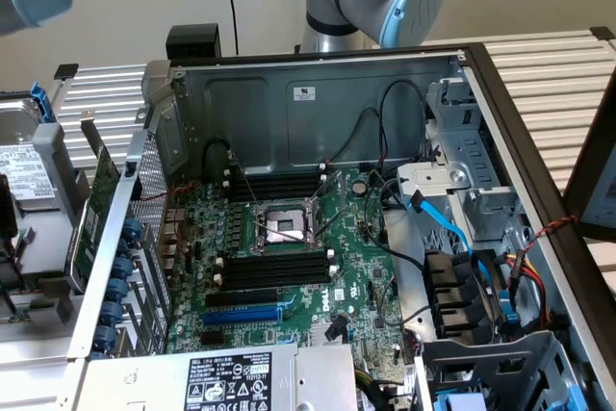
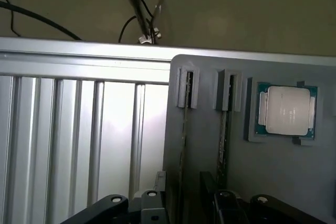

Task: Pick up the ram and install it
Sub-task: 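Pick up the ram and move it above insertion slot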

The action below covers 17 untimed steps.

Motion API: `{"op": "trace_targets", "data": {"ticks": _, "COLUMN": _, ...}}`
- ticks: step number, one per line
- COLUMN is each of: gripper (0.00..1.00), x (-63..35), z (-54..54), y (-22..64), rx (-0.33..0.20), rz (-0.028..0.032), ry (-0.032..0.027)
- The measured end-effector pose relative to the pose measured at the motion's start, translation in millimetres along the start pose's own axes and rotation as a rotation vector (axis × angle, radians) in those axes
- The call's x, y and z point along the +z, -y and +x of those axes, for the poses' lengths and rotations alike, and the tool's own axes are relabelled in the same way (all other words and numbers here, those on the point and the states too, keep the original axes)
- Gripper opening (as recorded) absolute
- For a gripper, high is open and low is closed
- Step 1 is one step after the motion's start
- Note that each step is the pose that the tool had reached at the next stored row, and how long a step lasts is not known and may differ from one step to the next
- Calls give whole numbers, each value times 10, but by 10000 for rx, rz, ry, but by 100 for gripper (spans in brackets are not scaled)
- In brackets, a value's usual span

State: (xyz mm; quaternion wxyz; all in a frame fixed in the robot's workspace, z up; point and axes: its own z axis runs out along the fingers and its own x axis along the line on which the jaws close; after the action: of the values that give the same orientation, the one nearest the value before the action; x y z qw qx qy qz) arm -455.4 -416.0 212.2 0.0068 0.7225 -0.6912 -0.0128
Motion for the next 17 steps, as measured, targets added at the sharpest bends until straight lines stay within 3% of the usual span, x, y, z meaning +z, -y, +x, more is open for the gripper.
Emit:
{"op": "trace_targets", "data": {"ticks": 10, "gripper": 39, "x": 107, "z": 1, "y": 3, "rx": 29, "rz": -1, "ry": 5}}
{"op": "trace_targets", "data": {"ticks": 11, "gripper": 30, "x": 110, "z": 1, "y": 2, "rx": 35, "rz": -4, "ry": 4}}
{"op": "trace_targets", "data": {"ticks": 12, "gripper": 30, "x": 112, "z": 1, "y": 3, "rx": 41, "rz": -3, "ry": 4}}
{"op": "trace_targets", "data": {"ticks": 14, "gripper": 18, "x": 113, "z": 1, "y": 3, "rx": 62, "rz": -2, "ry": 5}}
{"op": "trace_targets", "data": {"ticks": 17, "gripper": 13, "x": 97, "z": 1, "y": 3, "rx": 136, "rz": 5, "ry": 10}}
